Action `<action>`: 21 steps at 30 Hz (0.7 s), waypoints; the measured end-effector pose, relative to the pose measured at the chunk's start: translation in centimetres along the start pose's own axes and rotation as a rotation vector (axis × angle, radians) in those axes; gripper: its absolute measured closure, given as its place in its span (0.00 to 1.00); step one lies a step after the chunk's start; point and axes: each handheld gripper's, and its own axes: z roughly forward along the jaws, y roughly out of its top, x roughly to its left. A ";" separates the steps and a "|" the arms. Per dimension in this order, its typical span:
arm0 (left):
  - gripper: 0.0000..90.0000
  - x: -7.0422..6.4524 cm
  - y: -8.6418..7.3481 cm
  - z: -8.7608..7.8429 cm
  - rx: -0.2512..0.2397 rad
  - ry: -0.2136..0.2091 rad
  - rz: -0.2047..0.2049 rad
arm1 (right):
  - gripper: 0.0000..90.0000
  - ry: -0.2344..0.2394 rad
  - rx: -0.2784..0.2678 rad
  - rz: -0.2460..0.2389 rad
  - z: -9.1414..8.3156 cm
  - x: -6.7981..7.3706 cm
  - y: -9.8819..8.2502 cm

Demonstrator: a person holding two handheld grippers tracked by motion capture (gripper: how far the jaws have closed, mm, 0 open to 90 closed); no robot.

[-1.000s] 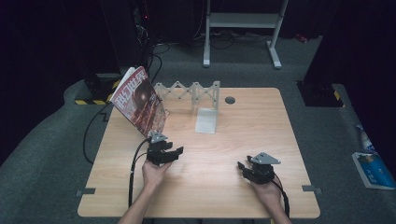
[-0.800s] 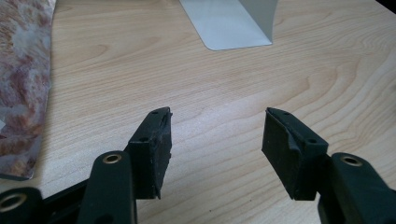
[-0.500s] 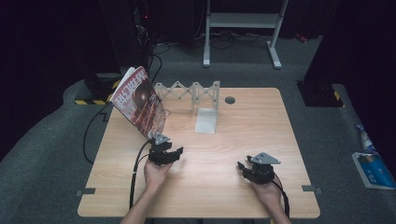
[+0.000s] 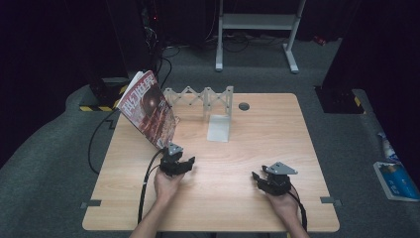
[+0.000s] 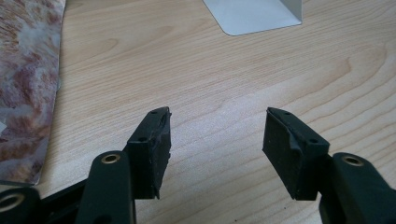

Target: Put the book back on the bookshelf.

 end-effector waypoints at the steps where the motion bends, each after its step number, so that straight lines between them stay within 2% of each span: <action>1: 0.46 0.0 0.0 0.1 0.001 0.003 0.004 | 0.54 0.000 0.000 0.000 0.0 0.0 0.0; 5: 0.46 0.1 -0.4 0.3 -0.006 0.007 -0.018 | 0.54 0.000 0.000 0.000 0.0 0.0 0.0; 9: 0.45 0.1 -0.9 0.8 0.011 0.026 -0.024 | 0.54 0.000 0.000 0.000 0.0 0.0 0.0; 16: 0.42 -0.4 -1.2 1.1 0.005 0.047 0.015 | 0.54 0.001 0.000 -0.002 0.0 0.0 0.0; 17: 0.41 -0.6 -1.2 1.2 0.008 0.058 0.038 | 0.54 0.001 0.000 0.000 0.0 0.0 0.0; 18: 0.40 -0.9 -1.4 1.3 0.001 0.064 0.061 | 0.54 0.001 0.000 0.001 0.0 0.0 0.0; 21: 0.38 -1.2 -2.0 1.3 -0.044 0.068 0.057 | 0.54 0.000 0.000 -0.001 0.0 0.0 0.0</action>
